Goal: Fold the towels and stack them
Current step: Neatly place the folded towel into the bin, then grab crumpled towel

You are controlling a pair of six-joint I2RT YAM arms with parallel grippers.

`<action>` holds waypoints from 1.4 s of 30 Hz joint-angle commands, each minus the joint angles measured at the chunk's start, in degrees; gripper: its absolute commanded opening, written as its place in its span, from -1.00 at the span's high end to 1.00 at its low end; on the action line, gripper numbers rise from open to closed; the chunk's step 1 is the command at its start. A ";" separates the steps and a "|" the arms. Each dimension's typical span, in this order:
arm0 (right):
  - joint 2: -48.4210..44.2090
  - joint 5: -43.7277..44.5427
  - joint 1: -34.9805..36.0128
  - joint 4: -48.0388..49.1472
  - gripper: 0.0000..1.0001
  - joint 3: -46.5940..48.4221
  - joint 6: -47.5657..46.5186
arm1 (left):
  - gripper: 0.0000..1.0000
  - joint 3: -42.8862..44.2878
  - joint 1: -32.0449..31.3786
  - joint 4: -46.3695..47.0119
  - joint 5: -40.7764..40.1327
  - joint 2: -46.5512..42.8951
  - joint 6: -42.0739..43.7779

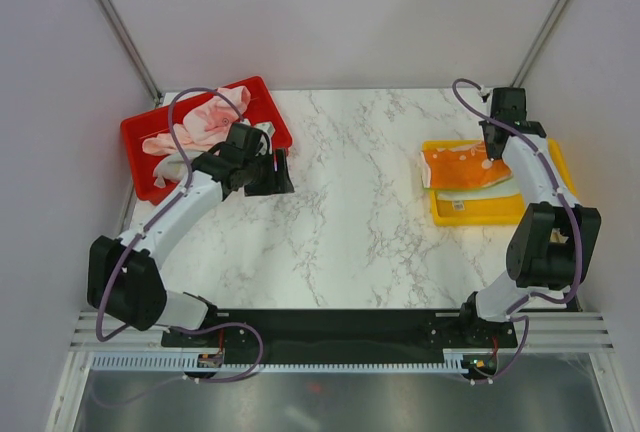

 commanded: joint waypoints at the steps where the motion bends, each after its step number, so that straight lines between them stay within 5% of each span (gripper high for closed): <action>1: 0.41 -0.80 -1.16 1.39 1.00 3.16 -1.69 | -0.38 0.02 0.22 1.69 -1.97 -2.68 2.52; 17: 11.04 -3.09 -3.63 -0.98 1.00 9.31 -2.57 | -0.39 0.37 0.57 1.60 -3.02 -2.33 2.79; 21: 13.68 -1.86 -3.63 -1.07 0.28 12.03 -1.17 | -0.40 0.64 0.74 1.60 -3.37 -2.33 2.70; 25: 12.99 6.47 -3.63 -2.39 -0.09 15.55 3.65 | -0.40 3.35 0.83 1.16 -4.69 -2.51 0.25; 27: 11.58 6.49 -3.72 -4.32 -0.65 18.00 7.52 | -0.40 5.55 0.92 1.07 -6.01 -2.68 -1.16; 32: 5.01 -3.50 -0.74 -6.78 -0.62 18.03 19.11 | -0.43 16.44 3.02 -0.07 -18.36 2.32 -1.88; 38: -10.45 -8.17 13.23 2.85 -0.62 2.84 29.94 | -0.42 28.57 14.18 -0.68 -26.65 13.63 1.99; 42: -18.47 -16.96 18.42 9.64 -0.95 -4.29 35.21 | -0.37 35.08 20.86 -2.79 -25.10 21.04 3.41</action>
